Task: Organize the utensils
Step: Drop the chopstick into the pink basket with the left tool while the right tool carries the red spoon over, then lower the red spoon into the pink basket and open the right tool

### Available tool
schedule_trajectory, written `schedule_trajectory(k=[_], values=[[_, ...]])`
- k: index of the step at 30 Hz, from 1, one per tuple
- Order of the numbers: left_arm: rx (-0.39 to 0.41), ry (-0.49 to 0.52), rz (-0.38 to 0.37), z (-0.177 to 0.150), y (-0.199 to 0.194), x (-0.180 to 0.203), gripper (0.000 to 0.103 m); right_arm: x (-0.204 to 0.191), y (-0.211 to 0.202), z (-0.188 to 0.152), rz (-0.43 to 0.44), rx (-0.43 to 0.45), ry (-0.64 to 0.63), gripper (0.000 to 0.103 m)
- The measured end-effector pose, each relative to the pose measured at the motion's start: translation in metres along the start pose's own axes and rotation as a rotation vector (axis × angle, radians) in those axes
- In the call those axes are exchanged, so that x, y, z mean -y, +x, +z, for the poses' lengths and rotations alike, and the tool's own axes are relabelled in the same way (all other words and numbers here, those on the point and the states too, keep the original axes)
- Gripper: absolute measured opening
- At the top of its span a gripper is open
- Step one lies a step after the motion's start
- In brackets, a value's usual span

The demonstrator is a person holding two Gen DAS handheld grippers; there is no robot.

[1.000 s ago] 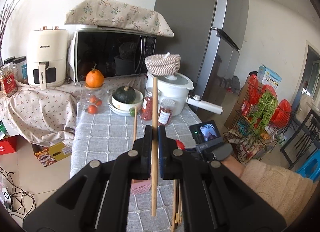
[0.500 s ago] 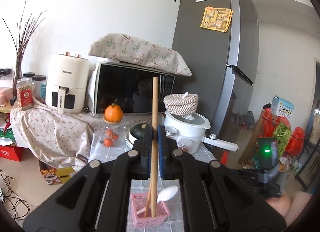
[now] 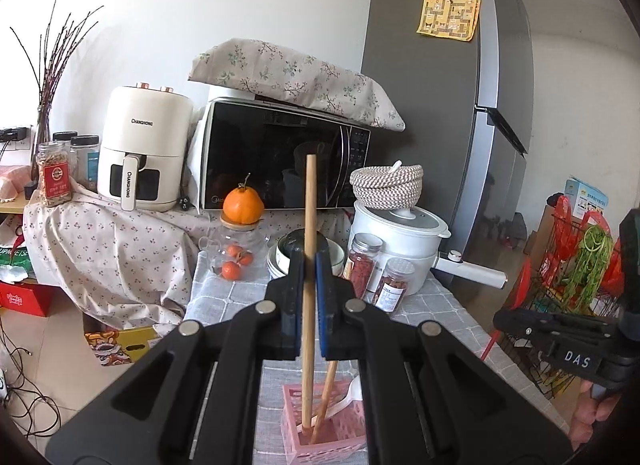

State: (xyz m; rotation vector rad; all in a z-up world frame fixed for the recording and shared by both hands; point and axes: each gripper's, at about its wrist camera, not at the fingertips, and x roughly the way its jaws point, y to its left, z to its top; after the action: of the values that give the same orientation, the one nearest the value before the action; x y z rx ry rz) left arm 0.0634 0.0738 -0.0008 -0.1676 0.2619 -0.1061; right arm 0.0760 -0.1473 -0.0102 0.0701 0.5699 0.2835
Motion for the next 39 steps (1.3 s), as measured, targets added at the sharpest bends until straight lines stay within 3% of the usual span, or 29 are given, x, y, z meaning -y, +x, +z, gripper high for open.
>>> schedule_trajectory(k=[10,16,21,25,34,39], values=[[-0.113,0.006,-0.028,-0.010,0.020,0.002,0.008,-0.024,-0.004,0.002,0.061,0.041,-0.023,0.010],[-0.200,0.002,-0.018,-0.010,0.017,0.001,0.039,-0.026,-0.008,0.005,0.098,0.058,0.009,0.010],[-0.297,-0.009,0.018,-0.012,0.012,-0.006,0.076,-0.029,-0.009,0.009,0.139,0.077,0.035,0.010],[-0.369,0.004,0.067,-0.018,0.009,-0.011,0.081,-0.036,-0.004,0.010,0.164,0.089,0.056,0.010],[-0.562,0.032,0.093,-0.044,0.017,-0.022,0.083,-0.054,0.019,0.004,0.158,0.108,0.056,0.010],[-0.585,0.043,0.101,-0.047,0.017,-0.024,0.083,-0.056,0.036,-0.004,0.131,0.083,0.058,0.010]])
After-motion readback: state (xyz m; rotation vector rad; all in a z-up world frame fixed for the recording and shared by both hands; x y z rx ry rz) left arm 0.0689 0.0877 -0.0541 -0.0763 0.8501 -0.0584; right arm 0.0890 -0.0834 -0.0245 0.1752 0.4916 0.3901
